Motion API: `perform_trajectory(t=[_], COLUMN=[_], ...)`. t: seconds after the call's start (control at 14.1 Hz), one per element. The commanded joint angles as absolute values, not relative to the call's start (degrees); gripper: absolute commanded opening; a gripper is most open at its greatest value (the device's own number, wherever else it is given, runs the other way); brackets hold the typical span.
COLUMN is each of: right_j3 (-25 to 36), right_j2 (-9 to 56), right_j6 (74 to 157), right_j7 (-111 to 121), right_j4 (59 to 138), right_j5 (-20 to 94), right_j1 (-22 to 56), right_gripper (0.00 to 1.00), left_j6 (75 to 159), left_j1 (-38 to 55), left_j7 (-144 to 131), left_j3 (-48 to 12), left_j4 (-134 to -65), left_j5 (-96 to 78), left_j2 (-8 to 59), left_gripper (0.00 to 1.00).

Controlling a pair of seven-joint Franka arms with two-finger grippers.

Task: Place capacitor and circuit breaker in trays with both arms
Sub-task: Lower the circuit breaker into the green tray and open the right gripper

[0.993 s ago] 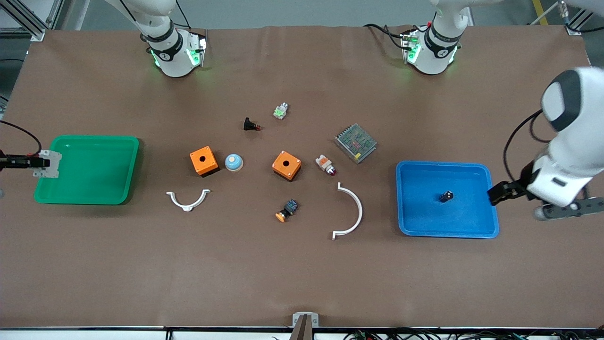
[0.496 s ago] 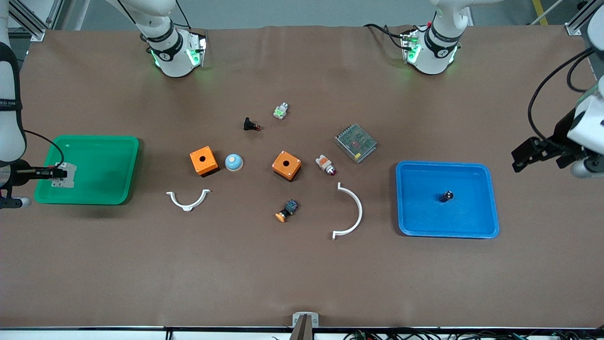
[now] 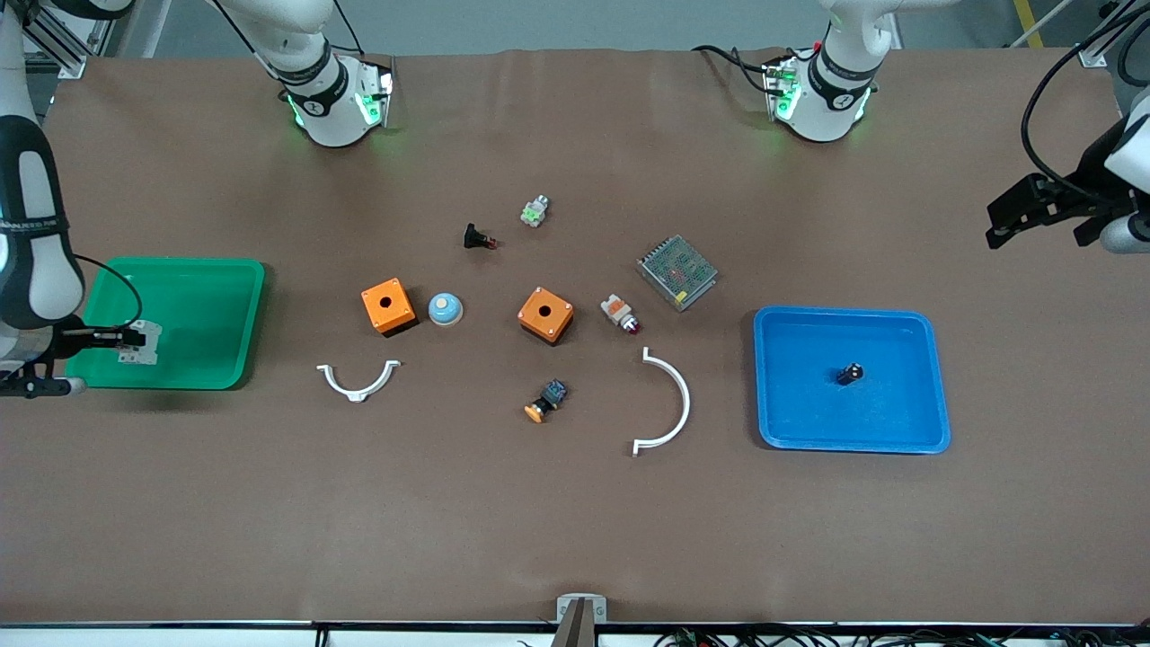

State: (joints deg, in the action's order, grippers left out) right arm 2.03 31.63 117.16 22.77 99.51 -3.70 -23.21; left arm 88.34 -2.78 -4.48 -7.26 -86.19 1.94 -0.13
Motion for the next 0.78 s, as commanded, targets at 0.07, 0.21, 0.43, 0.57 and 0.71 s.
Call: perform_trajectory(t=[0.07,0.21,0.43,0.57,0.71], right_j3=[0.88,0.97,0.88,0.88,0.79], right_j2=[30.23,30.23,30.23,30.06,27.7], right_j6=[118.83,118.83,119.35,119.18,117.52], right_j7=[23.03,23.03,22.94,22.94,22.33], right_j4=[102.3,102.39,102.74,102.66,102.48], right_j5=[-5.1,-5.1,-5.1,-5.1,-5.01], right_j1=[-24.61,-24.87,-25.05,-25.31,-24.87], right_gripper=[0.23,0.23,0.6,1.0,1.0], left_j6=[85.61,85.61,85.43,85.43,85.78], left_j1=[-1.67,-0.36,0.52,1.23,1.67], left_j7=[-3.25,-3.43,-3.69,-3.87,-3.69], left_j3=[-5.98,-5.36,-5.36,-5.01,-5.01], left_j4=[-88.41,-90.08,-90.26,-90.44,-91.58], left_j5=[0.97,0.97,0.97,0.97,0.97], left_j2=[-2.9,-4.48,-5.27,-5.27,-5.45], left_gripper=[1.0,1.0,1.0,1.0,1.0])
